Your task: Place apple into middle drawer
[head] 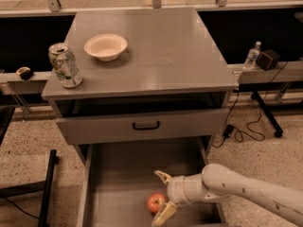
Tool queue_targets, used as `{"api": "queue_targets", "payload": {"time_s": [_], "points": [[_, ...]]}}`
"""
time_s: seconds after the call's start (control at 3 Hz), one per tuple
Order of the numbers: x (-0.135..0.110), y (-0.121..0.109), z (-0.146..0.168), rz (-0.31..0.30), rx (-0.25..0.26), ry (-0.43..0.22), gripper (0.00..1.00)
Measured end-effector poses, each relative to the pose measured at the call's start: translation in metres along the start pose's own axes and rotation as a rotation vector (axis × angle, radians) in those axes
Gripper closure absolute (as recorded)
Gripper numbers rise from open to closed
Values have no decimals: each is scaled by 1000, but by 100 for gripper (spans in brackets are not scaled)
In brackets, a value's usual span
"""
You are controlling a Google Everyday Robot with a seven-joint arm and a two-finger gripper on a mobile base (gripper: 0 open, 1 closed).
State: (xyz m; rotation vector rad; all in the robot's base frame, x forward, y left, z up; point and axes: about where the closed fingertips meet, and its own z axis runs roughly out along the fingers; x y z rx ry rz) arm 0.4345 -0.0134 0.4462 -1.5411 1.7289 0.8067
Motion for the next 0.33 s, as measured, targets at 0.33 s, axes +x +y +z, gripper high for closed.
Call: {"api": "queue_targets", "payload": {"time_s": [0.33], "points": [[-52,23,-49,-126,56,-17,0]]}}
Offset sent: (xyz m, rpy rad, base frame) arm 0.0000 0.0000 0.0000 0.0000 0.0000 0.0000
